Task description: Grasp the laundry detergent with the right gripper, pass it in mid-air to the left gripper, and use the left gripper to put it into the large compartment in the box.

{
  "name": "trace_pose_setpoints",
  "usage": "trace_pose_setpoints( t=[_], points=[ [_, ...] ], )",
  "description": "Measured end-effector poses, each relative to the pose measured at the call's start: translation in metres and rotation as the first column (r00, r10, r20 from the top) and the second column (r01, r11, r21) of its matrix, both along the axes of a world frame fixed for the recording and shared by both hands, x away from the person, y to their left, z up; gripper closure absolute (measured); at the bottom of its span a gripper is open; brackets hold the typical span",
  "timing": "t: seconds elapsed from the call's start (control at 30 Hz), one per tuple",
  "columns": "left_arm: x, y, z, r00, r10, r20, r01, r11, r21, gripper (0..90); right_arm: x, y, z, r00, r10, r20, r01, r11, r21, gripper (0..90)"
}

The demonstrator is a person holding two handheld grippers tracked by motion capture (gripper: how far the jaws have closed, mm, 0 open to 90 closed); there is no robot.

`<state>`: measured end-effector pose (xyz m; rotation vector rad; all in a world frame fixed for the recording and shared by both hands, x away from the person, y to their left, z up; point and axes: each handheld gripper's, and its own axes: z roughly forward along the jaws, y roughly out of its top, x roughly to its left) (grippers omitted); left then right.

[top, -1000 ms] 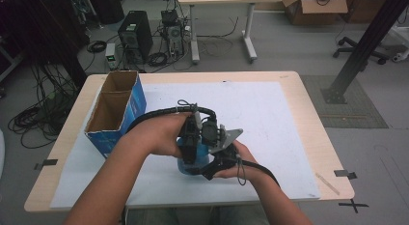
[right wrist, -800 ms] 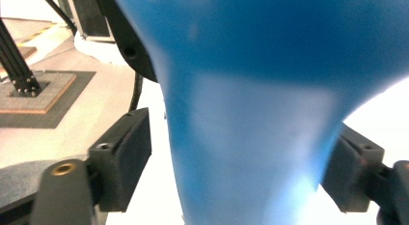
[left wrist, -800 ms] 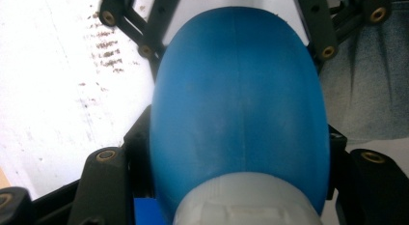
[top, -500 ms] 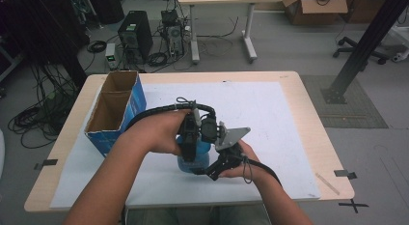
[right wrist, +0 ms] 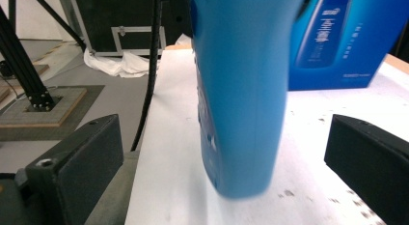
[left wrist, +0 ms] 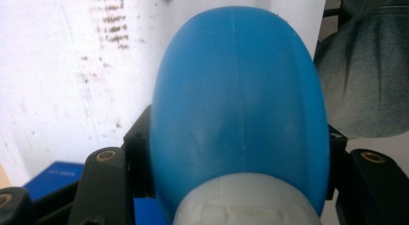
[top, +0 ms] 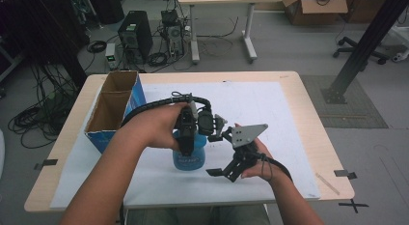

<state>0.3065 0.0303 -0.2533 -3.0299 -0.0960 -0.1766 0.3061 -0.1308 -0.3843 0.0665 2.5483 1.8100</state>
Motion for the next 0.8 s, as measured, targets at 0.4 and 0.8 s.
trace_pose_setpoints(
  t=[0.4,0.8],
  points=[
    [0.014,0.004,0.020,0.9525,0.304,-0.009,-0.305,0.9521,-0.028,38.9,0.006,-0.038,0.017,0.9966,-0.076,0.032,0.078,0.994,-0.070,0.2],
    [0.032,0.019,0.038,0.8454,0.533,-0.027,-0.534,0.8445,-0.039,38.8,0.019,-0.063,0.028,0.9893,-0.135,0.055,0.143,0.968,-0.205,0.5]
  ],
)
